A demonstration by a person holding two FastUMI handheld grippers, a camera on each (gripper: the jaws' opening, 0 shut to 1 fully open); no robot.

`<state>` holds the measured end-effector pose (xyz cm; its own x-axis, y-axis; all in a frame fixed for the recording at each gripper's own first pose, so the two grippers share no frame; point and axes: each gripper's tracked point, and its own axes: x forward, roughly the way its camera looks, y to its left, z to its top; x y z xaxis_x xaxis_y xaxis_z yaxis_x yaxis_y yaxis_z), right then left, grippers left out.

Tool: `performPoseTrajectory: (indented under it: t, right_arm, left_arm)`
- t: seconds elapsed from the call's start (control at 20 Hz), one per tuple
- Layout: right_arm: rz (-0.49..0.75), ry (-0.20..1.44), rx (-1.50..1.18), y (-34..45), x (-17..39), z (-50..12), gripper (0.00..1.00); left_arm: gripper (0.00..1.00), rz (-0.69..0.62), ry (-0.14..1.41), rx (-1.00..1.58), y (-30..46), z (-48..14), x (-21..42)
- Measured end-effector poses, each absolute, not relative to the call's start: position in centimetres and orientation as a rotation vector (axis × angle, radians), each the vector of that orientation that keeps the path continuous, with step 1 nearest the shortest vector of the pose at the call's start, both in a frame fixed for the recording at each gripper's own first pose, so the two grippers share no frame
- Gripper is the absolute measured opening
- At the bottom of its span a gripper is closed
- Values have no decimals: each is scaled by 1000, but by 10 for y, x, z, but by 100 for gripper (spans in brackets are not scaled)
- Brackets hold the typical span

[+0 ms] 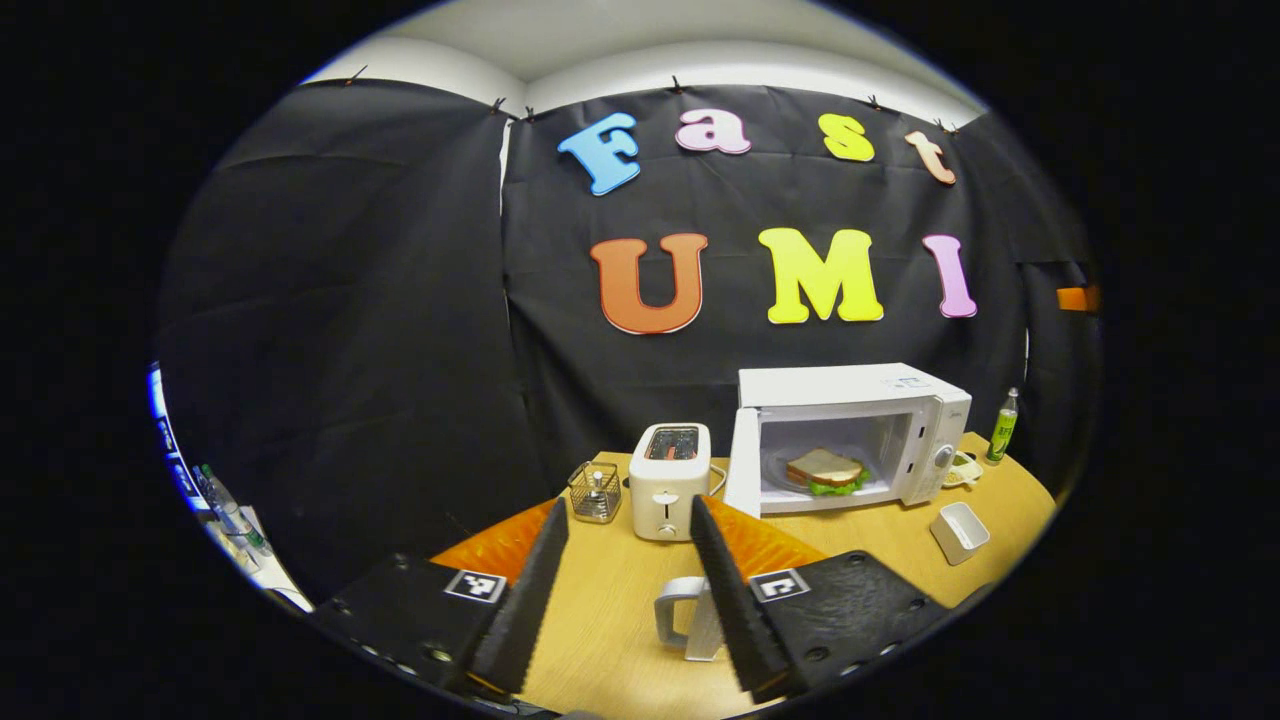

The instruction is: Open the microwave oven with the left hand, put the food in, and close the microwave oven.

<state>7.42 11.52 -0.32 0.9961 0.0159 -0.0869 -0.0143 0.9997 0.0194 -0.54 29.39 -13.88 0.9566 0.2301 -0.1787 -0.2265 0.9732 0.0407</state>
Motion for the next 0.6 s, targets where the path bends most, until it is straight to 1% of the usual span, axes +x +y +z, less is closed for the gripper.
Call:
performPoseTrajectory:
  t: [0.05,0.1,0.15,0.2,0.25,0.3,0.45,0.6]
  right_arm:
    - [1,87,28,109,68,-2,92]
    - [-13,92,38,103,63,-2,92]
    - [-22,98,46,98,59,-2,99]
    - [-35,101,50,94,55,-2,99]
    - [-51,106,50,87,53,-2,99]
    - [-64,109,50,83,50,-1,99]
    - [-108,125,54,74,42,-2,99]
    - [-119,134,59,77,37,-2,99]
  left_arm:
    - [41,232,189,21,297,-144,-5]
    - [29,243,186,28,305,-149,-4]
    - [17,252,194,35,311,-155,-1]
    - [10,256,201,45,316,-163,-1]
    - [0,254,206,49,319,-168,0]
    - [0,254,210,57,323,-175,1]
    - [0,191,224,22,318,-196,15]
    - [0,161,258,26,317,-219,24]
